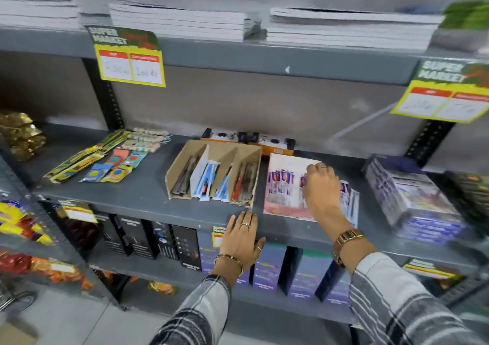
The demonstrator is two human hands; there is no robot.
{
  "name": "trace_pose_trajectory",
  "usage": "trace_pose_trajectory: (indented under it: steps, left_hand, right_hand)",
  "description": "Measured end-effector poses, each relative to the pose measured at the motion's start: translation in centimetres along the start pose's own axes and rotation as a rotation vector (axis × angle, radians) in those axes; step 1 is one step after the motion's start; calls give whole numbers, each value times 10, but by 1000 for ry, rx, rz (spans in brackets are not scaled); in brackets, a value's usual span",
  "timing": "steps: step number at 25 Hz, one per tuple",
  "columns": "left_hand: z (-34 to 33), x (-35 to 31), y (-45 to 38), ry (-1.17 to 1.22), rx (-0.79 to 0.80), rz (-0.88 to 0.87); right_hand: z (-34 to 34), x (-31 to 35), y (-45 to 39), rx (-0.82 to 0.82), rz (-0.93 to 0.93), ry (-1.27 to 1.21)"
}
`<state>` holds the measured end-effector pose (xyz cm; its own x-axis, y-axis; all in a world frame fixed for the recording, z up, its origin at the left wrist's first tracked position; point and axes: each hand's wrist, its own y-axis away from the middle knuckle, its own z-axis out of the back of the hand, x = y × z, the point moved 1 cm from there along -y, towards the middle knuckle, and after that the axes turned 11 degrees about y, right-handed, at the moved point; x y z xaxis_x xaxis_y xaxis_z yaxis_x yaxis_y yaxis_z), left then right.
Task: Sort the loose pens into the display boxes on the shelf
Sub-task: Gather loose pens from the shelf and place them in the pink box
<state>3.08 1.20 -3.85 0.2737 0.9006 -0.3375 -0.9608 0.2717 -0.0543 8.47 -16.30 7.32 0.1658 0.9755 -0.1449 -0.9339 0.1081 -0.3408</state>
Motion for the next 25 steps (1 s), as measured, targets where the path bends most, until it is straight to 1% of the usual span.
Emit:
trace_pose_trajectory:
  steps: [3,6,9,12,17,21,23,25]
  left_hand:
    - [-9,-25,-5,25,-19,-13]
    - [-16,-35,-4,29,-37,39]
    - [-21,-35,-2,3,-36,83]
    - [-23,-33,-2,-17,-14,72]
    - [-18,-33,-3,-24,6,65]
    - [-13,-35,-4,-31,32,70]
    - [-9,-35,-4,-29,54,70]
    - [-6,-35,-4,-27,73,64]
  right_hand:
    - [-9,-43,10,87,-201,-110]
    - [-22,-73,22,227,-367,-198]
    - [-38,-85,32,364,-397,-231]
    - [-47,-84,35,440,-408,-263]
    - [-48,-85,29,427,-440,-256]
    - [-47,-86,31,372,-484,-282]
    - [-48,-90,35,349,-516,-318]
    - [-49,-95,39,310,-553,-404]
